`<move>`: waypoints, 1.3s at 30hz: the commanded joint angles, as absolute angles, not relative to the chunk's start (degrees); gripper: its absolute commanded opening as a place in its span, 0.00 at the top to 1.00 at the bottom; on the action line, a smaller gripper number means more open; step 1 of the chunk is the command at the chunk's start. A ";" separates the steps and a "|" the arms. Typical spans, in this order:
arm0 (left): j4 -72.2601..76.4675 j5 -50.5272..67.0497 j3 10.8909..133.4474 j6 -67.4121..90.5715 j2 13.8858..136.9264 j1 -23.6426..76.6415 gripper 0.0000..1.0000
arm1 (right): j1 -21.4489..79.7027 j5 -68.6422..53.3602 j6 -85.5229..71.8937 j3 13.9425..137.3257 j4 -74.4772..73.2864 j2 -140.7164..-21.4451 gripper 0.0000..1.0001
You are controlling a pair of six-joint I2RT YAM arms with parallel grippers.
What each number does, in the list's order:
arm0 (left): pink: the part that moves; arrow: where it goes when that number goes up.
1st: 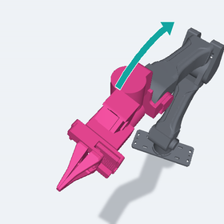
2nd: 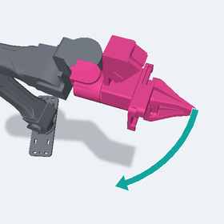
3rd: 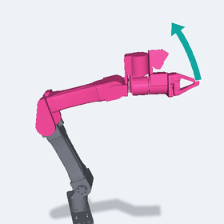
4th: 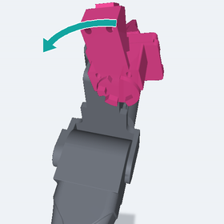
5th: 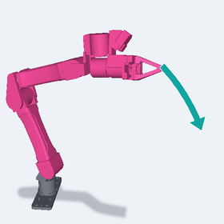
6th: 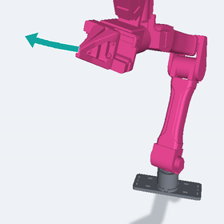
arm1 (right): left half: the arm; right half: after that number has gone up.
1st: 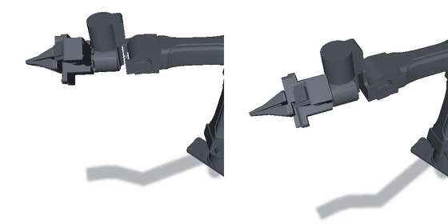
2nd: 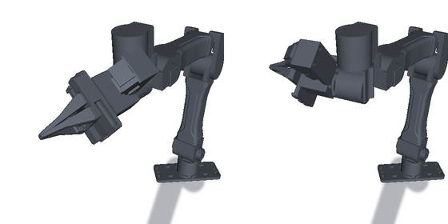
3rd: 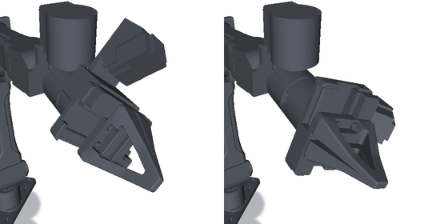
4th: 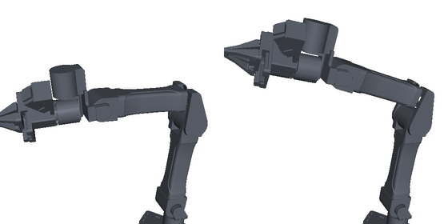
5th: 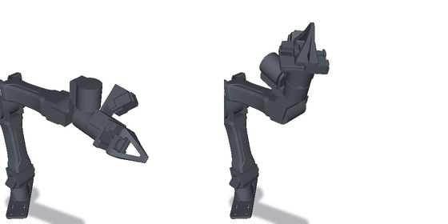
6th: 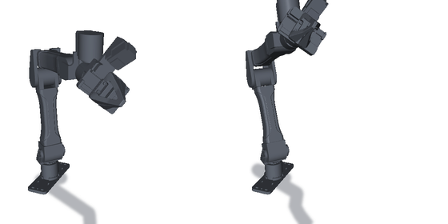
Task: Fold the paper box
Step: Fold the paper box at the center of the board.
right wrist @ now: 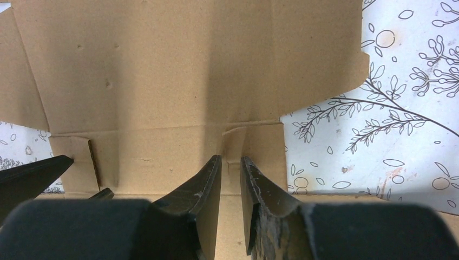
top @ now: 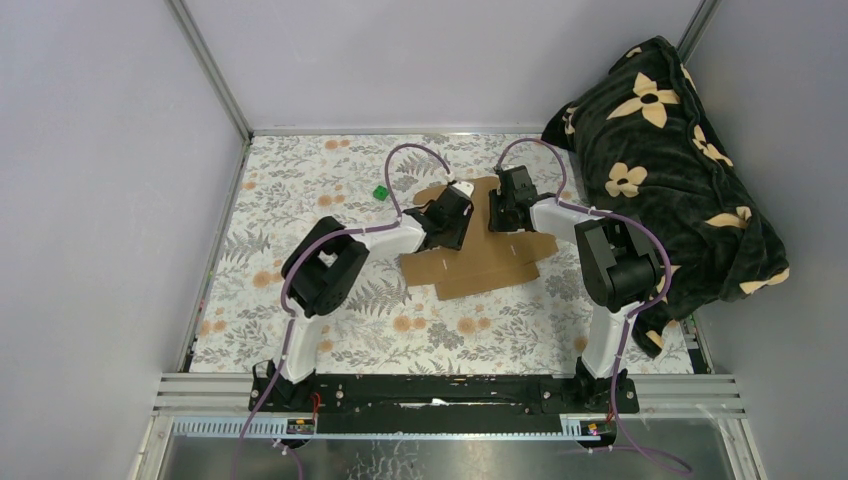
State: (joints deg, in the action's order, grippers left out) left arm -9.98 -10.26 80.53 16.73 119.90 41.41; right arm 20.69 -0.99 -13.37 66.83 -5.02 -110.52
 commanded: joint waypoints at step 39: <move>-6.76 -0.53 77.44 20.77 114.89 38.41 0.50 | 22.24 -3.58 -14.03 62.75 -17.55 -115.89 0.72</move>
